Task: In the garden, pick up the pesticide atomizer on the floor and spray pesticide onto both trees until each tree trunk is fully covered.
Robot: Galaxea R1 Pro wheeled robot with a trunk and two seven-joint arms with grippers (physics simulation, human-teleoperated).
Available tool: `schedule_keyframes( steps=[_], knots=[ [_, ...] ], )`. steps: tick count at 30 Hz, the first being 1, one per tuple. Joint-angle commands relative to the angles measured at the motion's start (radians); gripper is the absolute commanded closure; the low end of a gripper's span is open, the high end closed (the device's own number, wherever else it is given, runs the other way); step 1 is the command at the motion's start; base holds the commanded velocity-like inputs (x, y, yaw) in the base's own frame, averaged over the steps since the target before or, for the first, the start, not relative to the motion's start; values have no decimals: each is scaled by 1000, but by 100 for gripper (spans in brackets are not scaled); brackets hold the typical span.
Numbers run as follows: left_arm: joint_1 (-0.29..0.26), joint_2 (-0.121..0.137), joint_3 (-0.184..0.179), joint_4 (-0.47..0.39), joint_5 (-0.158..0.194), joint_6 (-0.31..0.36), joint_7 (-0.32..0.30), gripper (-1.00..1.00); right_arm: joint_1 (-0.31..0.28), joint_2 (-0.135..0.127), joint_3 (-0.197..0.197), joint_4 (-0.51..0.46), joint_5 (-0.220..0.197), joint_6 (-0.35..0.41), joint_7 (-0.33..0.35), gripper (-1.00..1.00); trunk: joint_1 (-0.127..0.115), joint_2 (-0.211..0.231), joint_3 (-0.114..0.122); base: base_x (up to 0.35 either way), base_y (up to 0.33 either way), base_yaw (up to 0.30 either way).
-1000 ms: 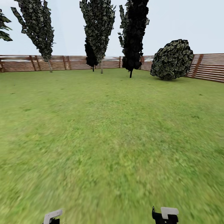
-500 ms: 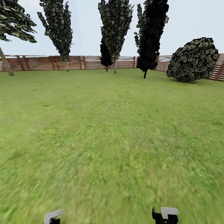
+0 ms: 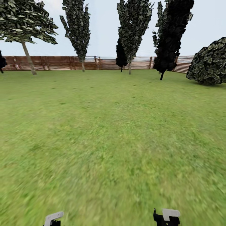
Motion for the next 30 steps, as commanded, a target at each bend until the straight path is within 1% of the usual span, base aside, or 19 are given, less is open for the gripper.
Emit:
schedule_keyframes(
  steps=[1, 30],
  knots=[
    [-1, 0, -8, 1, 7, -3, 2, 100, -1, 0, -7, 1, 11, -2, -4, -100, 0, 0, -1, 0, 0, 282],
    [-1, 0, -8, 1, 7, -3, 2, 100, 0, 0, -7, 11, 11, -2, -4, -100, 0, 0, -3, 0, 0, 282]
  ],
)
